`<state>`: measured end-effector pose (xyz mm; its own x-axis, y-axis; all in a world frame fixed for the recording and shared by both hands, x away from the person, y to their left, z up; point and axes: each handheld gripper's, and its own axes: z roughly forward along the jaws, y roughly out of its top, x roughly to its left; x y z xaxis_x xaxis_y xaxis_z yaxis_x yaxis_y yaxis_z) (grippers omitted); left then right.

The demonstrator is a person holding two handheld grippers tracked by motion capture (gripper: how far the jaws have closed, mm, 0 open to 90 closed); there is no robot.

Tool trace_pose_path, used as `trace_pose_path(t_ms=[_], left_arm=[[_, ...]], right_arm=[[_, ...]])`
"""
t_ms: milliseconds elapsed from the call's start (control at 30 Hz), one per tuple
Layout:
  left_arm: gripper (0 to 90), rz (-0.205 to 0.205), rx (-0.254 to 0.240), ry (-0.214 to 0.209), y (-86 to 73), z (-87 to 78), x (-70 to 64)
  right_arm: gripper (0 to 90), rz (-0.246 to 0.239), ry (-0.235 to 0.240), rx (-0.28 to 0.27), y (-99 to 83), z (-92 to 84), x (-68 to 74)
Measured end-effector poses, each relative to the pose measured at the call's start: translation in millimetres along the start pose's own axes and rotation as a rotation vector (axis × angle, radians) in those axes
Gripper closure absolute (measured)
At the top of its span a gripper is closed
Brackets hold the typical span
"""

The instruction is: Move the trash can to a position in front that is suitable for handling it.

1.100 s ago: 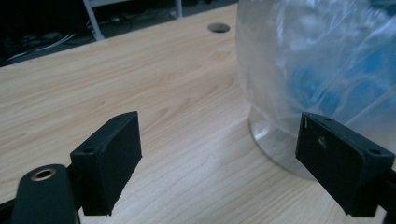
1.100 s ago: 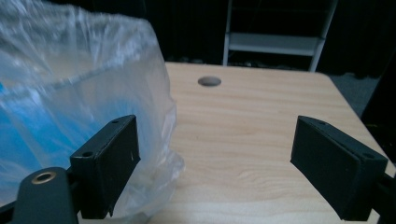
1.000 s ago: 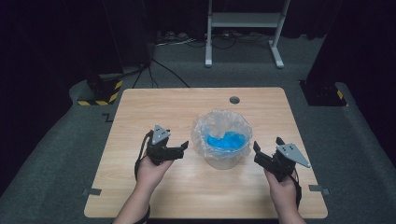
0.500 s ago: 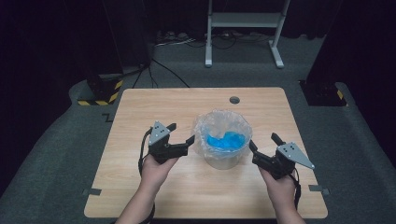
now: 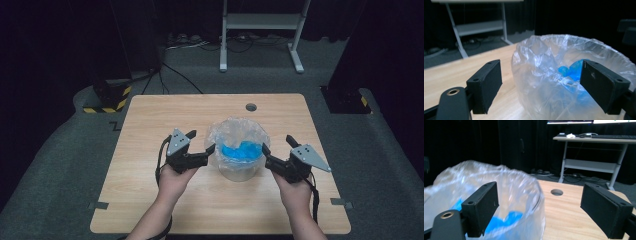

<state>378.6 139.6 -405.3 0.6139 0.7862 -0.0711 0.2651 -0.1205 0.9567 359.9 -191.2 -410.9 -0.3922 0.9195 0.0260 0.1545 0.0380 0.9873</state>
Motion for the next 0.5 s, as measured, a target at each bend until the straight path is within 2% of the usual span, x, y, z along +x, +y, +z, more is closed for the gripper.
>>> trace_pose_path(t_ms=[133,200,267,300,400,433,467,500], left_arm=[[21.4,-0.008,0.014,-0.006,-1.2,7.6,-0.2],[29.7,-0.015,0.018,-0.004,-2.0,11.6,-0.2],[31.2,-0.038,0.028,-0.007,-2.9,16.5,1.0],[32.8,-0.049,0.031,-0.008,-3.4,18.0,1.5],[36.8,-0.083,0.029,-0.02,-5.0,18.9,4.9],[36.9,-0.112,0.027,-0.033,-5.3,19.2,8.1],[37.0,-0.125,0.02,-0.04,-5.3,18.6,9.1],[37.5,-0.125,0.02,-0.04,-5.3,18.6,9.1]], right_arm=[[18.7,0.032,-0.008,-0.011,4.0,5.3,-1.6],[23.8,0.057,-0.01,0.008,0.0,9.3,-2.3],[24.9,0.064,-0.001,0.013,-1.6,10.6,-2.3],[26.1,0.055,0.008,0.037,-1.6,12.4,-1.9],[30.2,0.04,0.015,0.045,-2.4,12.1,1.2],[30.8,0.036,0.016,0.051,-3.2,12.4,2.8],[31.3,0.032,0.021,0.058,-3.8,12.7,4.3],[31.6,0.025,0.022,0.063,-4.4,13.1,5.4]])
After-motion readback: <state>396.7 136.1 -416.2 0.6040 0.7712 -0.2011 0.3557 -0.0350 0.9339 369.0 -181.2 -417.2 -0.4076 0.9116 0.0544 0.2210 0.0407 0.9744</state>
